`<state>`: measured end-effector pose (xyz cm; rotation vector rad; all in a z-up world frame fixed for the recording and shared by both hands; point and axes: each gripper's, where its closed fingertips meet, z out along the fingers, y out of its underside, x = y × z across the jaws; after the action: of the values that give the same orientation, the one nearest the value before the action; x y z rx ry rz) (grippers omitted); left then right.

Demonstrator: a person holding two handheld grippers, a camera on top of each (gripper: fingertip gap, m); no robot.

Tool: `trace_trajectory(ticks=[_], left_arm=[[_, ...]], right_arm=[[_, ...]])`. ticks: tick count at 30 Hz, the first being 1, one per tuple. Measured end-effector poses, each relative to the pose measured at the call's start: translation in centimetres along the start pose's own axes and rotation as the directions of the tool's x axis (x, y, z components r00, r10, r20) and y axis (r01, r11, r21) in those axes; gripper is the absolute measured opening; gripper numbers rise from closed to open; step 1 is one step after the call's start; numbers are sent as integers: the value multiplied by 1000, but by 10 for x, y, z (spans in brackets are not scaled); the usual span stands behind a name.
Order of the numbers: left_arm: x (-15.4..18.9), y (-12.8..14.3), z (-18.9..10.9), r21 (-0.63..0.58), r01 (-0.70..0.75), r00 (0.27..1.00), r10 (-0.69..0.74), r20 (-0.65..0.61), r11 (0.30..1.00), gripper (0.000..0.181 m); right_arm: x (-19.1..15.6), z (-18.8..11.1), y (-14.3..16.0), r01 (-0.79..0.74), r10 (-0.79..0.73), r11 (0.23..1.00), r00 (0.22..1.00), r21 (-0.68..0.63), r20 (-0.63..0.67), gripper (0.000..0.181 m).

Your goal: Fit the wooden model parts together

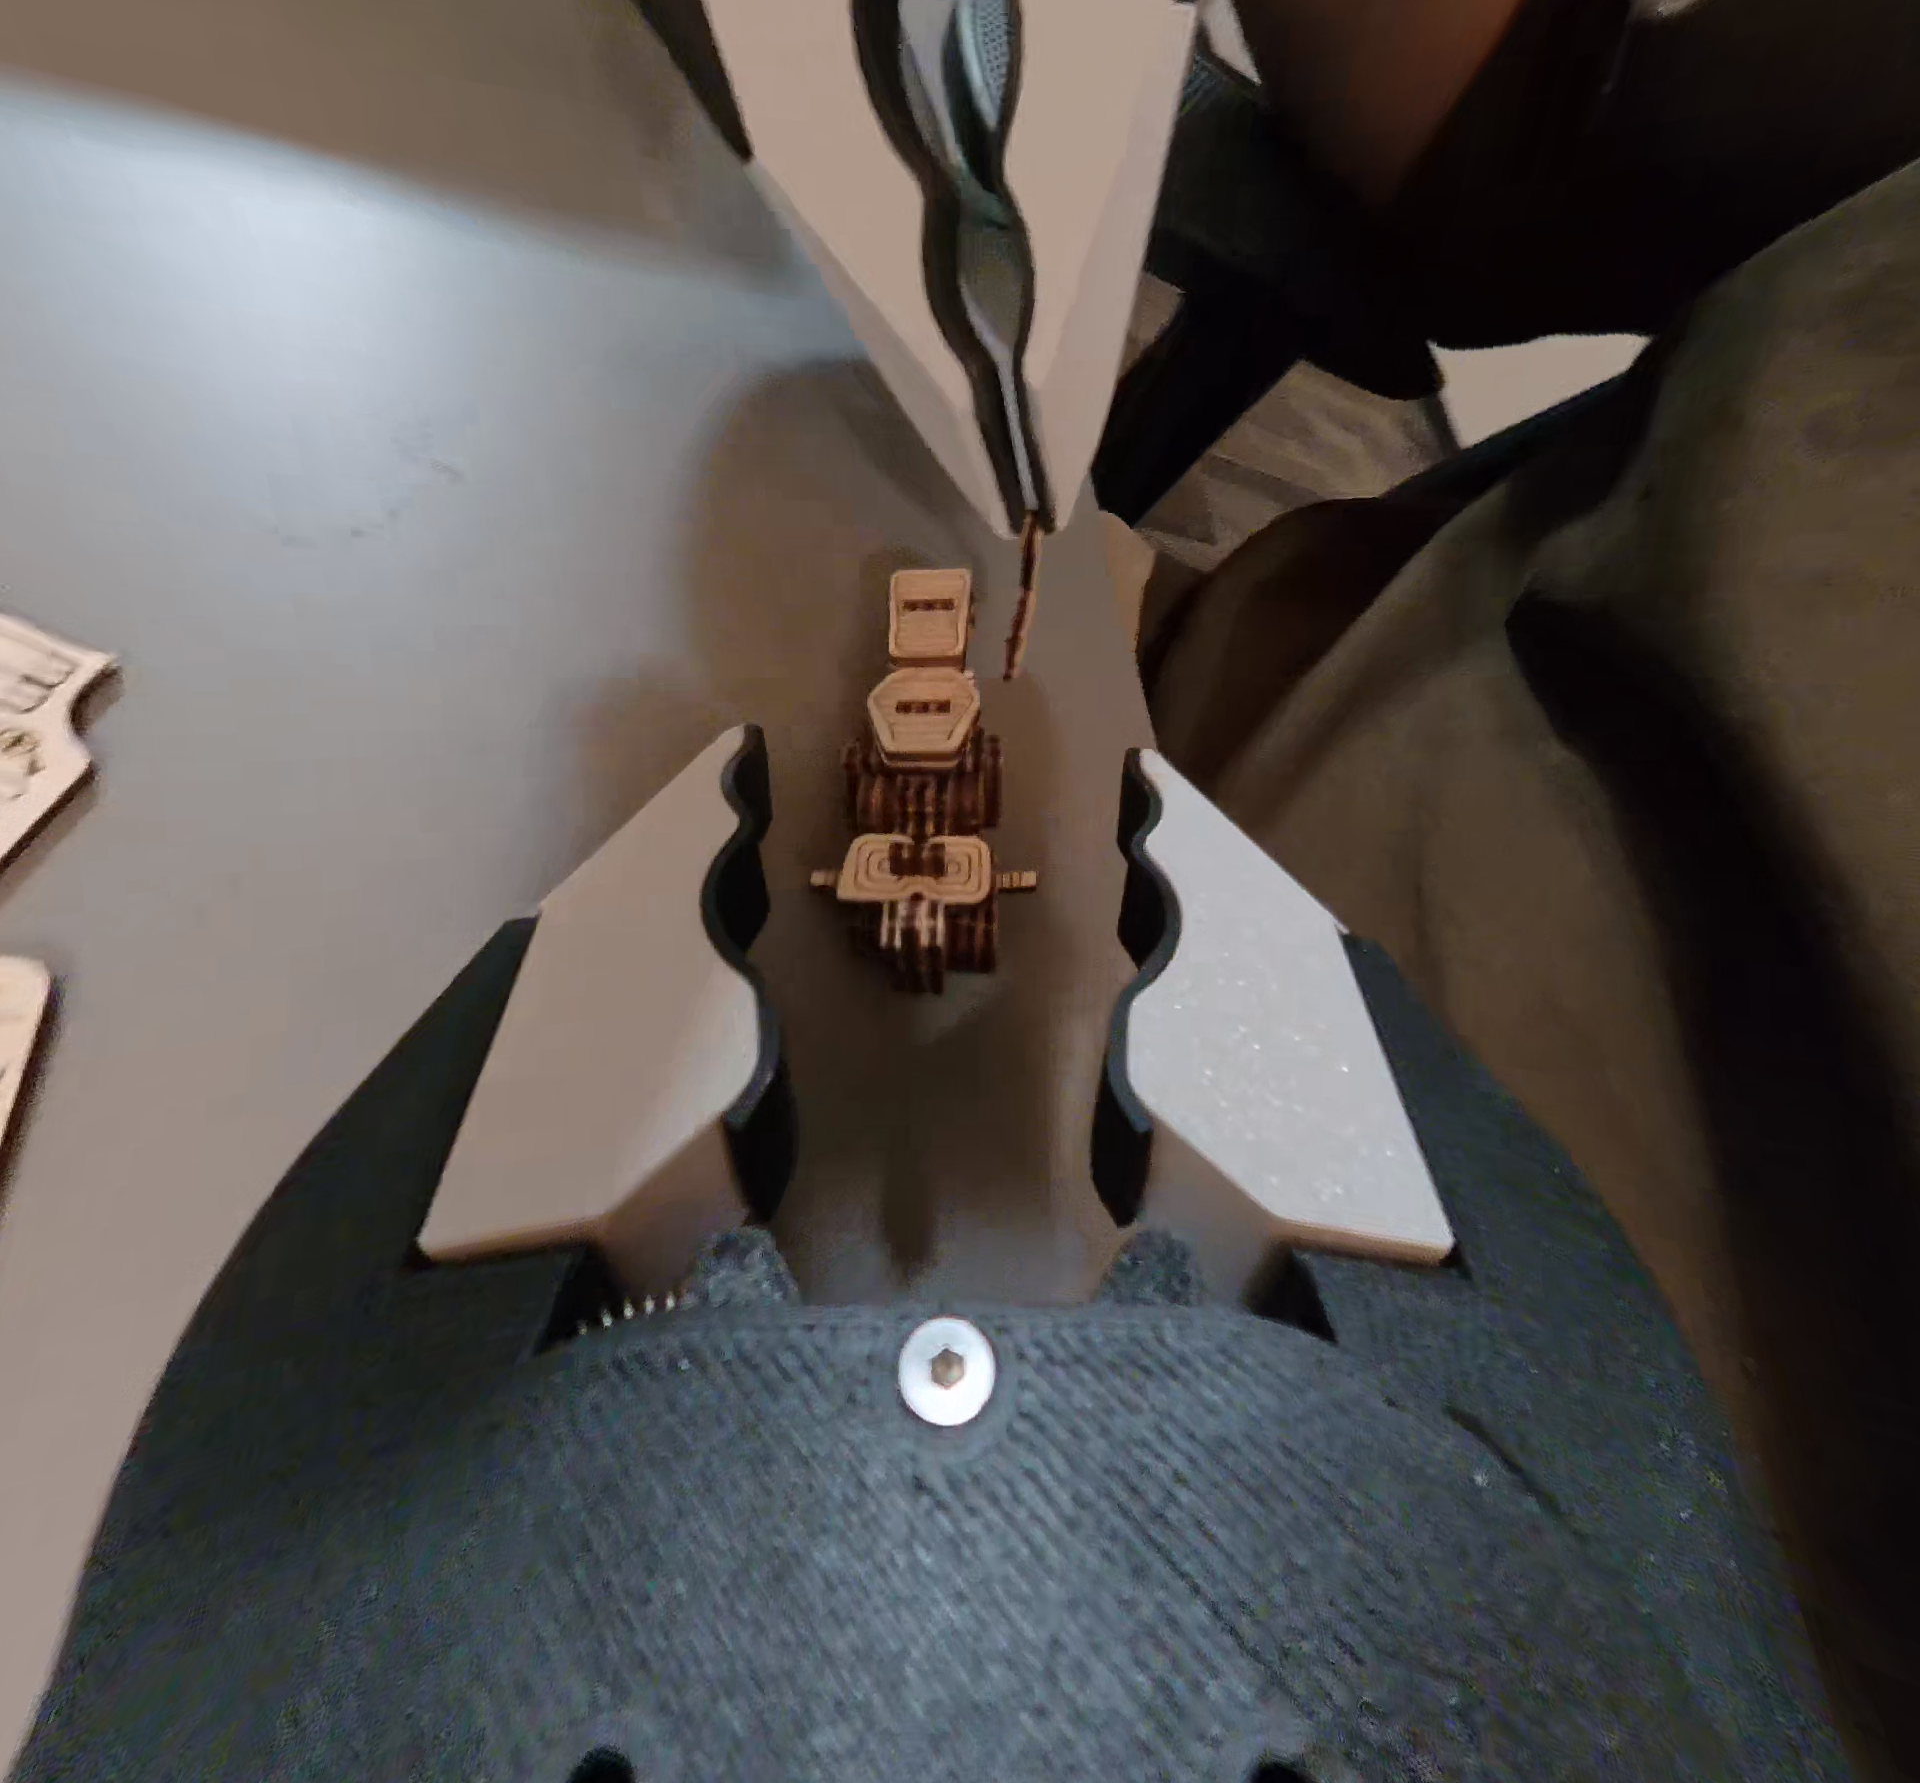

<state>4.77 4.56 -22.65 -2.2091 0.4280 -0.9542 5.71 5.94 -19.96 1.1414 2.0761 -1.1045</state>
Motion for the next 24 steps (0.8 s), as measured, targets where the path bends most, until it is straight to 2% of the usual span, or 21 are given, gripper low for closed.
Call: trace_trajectory(ticks=[1,10,16,24], left_arm=[[1,-2,2,-2,9,1000,-9,-25,1000,66],[-7,-7,7,-34,50,997,-52,-60,998,33],[-7,-8,9,-44,63,994,-67,-91,997,31],[-7,-8,9,-47,74,991,-79,-109,996,28]], right_arm=[[3,0,0,-2,2,1000,1000,-14,4,1],[8,-3,-6,20,-19,997,1000,-75,13,1],[8,-2,-3,50,-51,984,999,-172,-4,1],[13,-6,-8,68,-77,977,996,-204,-34,1]])
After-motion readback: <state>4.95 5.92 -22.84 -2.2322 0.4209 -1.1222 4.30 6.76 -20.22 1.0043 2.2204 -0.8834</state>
